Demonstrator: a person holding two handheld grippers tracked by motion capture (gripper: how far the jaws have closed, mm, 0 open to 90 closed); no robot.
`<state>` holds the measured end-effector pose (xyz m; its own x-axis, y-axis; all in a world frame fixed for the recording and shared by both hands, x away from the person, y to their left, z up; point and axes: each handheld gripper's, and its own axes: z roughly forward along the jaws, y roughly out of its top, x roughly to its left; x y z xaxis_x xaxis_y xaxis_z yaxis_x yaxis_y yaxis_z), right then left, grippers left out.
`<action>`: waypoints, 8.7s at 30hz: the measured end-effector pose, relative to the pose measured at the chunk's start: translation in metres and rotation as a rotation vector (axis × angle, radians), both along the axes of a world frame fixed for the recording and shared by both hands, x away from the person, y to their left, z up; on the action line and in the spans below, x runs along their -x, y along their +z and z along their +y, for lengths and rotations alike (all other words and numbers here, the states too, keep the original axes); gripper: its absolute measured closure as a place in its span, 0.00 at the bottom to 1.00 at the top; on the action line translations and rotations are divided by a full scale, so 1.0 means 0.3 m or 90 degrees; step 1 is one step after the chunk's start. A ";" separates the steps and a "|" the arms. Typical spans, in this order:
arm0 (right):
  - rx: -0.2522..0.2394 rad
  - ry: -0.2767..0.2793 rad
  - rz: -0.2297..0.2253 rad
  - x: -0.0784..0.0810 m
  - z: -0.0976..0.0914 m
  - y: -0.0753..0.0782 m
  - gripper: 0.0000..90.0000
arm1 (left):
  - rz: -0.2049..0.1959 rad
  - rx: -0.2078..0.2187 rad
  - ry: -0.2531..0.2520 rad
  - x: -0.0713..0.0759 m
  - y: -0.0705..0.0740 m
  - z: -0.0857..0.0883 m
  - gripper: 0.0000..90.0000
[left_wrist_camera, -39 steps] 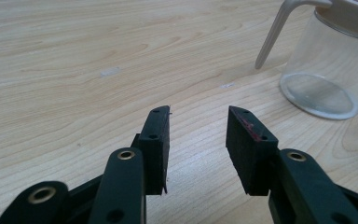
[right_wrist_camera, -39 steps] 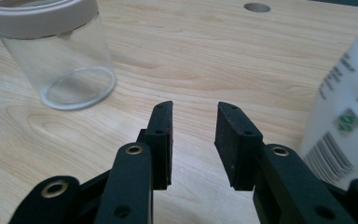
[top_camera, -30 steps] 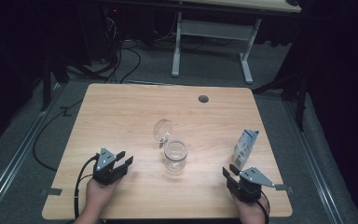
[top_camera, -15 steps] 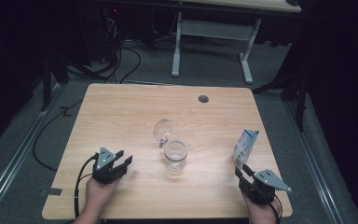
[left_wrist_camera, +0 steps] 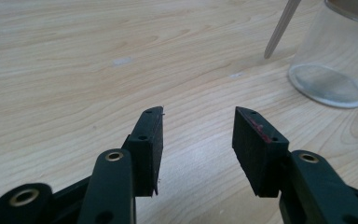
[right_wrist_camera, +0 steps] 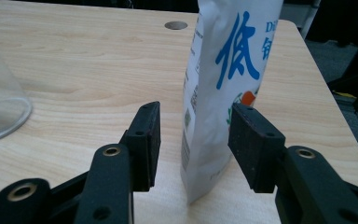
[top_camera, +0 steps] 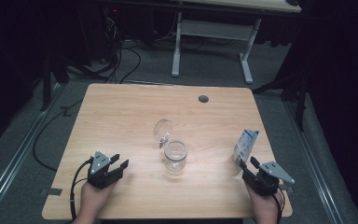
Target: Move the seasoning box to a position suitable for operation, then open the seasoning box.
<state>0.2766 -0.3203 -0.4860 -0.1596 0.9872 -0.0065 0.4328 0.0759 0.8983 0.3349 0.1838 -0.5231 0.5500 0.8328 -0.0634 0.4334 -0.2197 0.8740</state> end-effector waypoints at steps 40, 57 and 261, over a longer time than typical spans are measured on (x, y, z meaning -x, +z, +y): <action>0.023 -0.028 -0.016 -0.072 -0.034 0.022 0.98 | -0.002 0.006 -0.003 0.055 -0.002 0.052 0.55; 0.004 0.003 -0.017 -0.067 -0.030 0.032 1.00 | -0.023 0.022 -0.021 0.064 0.003 0.052 0.53; 0.198 0.275 0.507 -0.244 0.409 0.410 1.00 | -0.044 0.059 -0.313 0.161 0.038 -0.460 0.48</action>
